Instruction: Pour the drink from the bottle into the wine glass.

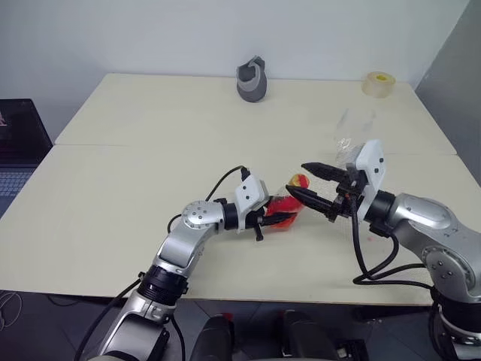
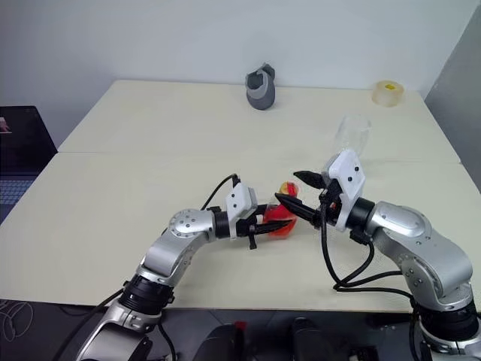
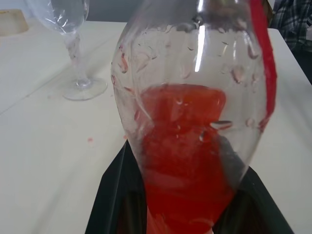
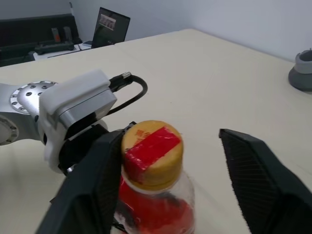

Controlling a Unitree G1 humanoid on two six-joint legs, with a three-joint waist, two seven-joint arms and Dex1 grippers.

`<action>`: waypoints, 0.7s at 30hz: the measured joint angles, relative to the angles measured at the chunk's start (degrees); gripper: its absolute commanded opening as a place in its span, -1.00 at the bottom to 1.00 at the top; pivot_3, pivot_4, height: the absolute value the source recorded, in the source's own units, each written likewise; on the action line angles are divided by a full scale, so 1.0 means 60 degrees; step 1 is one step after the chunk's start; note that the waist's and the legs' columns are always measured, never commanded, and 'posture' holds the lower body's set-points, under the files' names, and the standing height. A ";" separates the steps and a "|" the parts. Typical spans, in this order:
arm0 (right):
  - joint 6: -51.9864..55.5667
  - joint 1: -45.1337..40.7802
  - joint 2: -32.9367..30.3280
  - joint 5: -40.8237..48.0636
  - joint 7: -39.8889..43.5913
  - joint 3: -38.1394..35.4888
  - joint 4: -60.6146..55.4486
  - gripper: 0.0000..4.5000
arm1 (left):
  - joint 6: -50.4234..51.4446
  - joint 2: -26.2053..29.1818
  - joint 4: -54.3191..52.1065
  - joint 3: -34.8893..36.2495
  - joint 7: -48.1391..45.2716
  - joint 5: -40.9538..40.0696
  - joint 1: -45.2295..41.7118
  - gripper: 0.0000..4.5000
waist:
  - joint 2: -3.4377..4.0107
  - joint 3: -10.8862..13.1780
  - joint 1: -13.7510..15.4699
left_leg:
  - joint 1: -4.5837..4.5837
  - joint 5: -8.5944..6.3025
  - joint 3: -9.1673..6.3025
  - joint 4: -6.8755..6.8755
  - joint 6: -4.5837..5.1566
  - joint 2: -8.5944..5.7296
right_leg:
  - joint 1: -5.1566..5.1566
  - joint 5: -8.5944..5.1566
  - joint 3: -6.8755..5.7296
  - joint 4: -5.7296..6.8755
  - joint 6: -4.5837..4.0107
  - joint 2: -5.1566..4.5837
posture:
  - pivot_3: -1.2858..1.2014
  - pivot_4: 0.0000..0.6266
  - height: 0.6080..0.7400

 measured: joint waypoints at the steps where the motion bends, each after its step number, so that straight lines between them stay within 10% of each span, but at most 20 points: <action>1: -0.0033 0.0026 -0.0036 0.0001 0.0068 0.0042 -0.0011 -0.10 | -0.0014 -0.0005 0.0030 0.0000 0.0002 0.0013 -0.0002 -0.50 | 0.0000 0.0000 -0.0001 | 0.0000 0.0000 0.0001 0.0000 0.0000 0.0000 | 0.0000 0.0000 0.0001 0.0000 0.0000 0.0000 | 0.03 -0.52 1.00; 4: -0.0128 0.0032 -0.0167 0.0053 0.0343 0.0053 -0.0004 -0.44 | -0.0076 -0.0019 0.0044 0.0000 0.0010 0.0064 -0.0028 -0.50 | 0.0000 0.0000 0.0000 | 0.0000 0.0000 -0.0001 0.0000 0.0000 -0.0002 | 0.0000 0.0000 -0.0001 0.0000 0.0000 0.0000 | 0.03 -0.52 1.00; 21: -0.5032 -0.3601 -0.1440 -0.1803 0.7150 0.2478 0.5904 -0.44 | 0.0128 0.0070 -0.0203 0.0066 0.0096 0.0081 0.0286 -0.52 | 0.0017 0.0015 -0.0027 | 0.0008 -0.0001 0.0041 0.0001 0.0002 0.0007 | -0.0002 0.0002 0.0005 0.0000 -0.0002 0.0003 | 0.03 -0.52 1.00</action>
